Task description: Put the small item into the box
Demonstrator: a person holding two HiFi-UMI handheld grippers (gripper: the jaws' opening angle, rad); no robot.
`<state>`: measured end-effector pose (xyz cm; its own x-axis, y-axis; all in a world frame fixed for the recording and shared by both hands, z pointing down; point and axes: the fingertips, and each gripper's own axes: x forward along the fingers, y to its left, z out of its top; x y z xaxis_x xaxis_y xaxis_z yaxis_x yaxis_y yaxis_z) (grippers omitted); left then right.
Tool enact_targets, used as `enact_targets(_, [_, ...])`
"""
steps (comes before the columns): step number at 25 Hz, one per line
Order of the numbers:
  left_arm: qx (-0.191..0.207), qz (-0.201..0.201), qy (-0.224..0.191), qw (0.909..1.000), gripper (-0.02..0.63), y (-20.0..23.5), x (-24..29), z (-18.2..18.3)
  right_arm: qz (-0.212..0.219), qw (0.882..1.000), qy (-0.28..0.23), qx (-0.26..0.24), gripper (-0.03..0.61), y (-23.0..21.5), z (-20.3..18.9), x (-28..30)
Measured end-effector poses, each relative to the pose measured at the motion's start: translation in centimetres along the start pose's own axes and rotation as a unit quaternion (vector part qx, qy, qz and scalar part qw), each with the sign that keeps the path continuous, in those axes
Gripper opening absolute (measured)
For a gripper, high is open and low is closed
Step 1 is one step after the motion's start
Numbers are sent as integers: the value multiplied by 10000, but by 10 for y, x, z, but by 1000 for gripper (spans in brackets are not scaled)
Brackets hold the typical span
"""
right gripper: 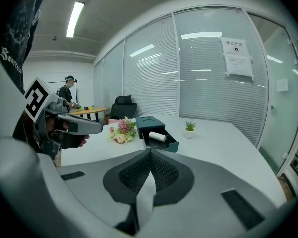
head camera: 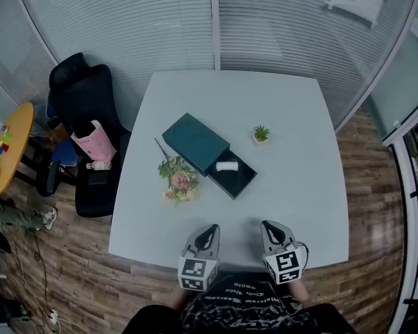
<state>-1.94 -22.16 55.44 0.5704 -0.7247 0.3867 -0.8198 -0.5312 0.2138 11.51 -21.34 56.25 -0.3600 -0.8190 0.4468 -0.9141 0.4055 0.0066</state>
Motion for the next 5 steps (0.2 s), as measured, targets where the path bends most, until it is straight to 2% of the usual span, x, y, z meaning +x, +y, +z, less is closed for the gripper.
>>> enact_targets(5, [169,-85,-86,9998,18,-4,3,5,30,9999,87,-77,8,3,-4,0])
